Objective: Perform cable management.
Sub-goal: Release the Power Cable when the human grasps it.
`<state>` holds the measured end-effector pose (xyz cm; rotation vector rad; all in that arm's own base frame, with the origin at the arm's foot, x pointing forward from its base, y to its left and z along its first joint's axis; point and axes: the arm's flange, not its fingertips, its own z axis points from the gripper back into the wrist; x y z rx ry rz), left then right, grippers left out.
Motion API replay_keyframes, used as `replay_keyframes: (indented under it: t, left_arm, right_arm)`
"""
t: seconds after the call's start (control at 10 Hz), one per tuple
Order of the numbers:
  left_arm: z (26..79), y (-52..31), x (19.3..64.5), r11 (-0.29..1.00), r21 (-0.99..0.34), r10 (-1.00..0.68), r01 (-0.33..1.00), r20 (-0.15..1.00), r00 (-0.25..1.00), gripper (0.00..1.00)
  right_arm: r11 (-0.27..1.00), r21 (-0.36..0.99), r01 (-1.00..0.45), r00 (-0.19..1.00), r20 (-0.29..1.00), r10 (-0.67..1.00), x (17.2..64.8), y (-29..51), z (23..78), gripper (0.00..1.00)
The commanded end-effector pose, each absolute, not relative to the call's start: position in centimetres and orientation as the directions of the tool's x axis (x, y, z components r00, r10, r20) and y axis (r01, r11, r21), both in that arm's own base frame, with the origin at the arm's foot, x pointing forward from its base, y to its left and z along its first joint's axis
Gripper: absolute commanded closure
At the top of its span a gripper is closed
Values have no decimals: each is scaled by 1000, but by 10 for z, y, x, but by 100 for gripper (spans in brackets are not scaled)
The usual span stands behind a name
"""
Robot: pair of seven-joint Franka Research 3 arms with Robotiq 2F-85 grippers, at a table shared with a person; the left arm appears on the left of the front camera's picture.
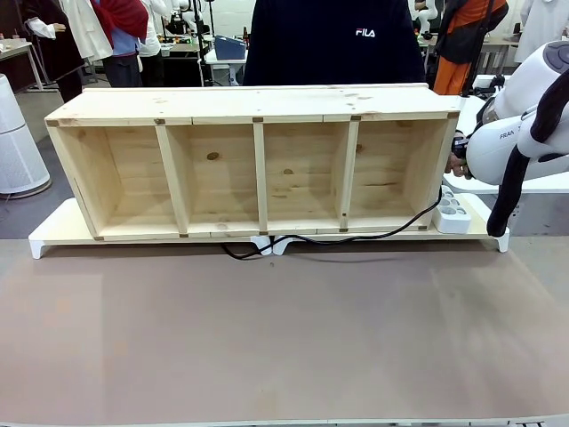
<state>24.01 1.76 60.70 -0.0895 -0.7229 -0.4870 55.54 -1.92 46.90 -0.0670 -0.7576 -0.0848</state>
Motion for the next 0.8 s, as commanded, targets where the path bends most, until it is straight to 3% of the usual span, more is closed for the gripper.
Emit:
replay_keyframes:
  t: [0.0, 0.6, 0.7]
  left_arm:
    - [607, 18, 240, 884, 81, -394, 460, 657, 643, 0]
    - [607, 18, 240, 884, 81, -394, 460, 657, 643, 0]
    - [607, 18, 240, 884, 81, -394, 460, 657, 643, 0]
  right_arm:
    - [996, -21, 92, 720, 692, -52, 552, -20, 471, 84]
    - [994, -31, 108, 720, 692, -57, 556, -18, 471, 84]
    - [993, -51, 108, 733, 679, -45, 557, -16, 472, 70]
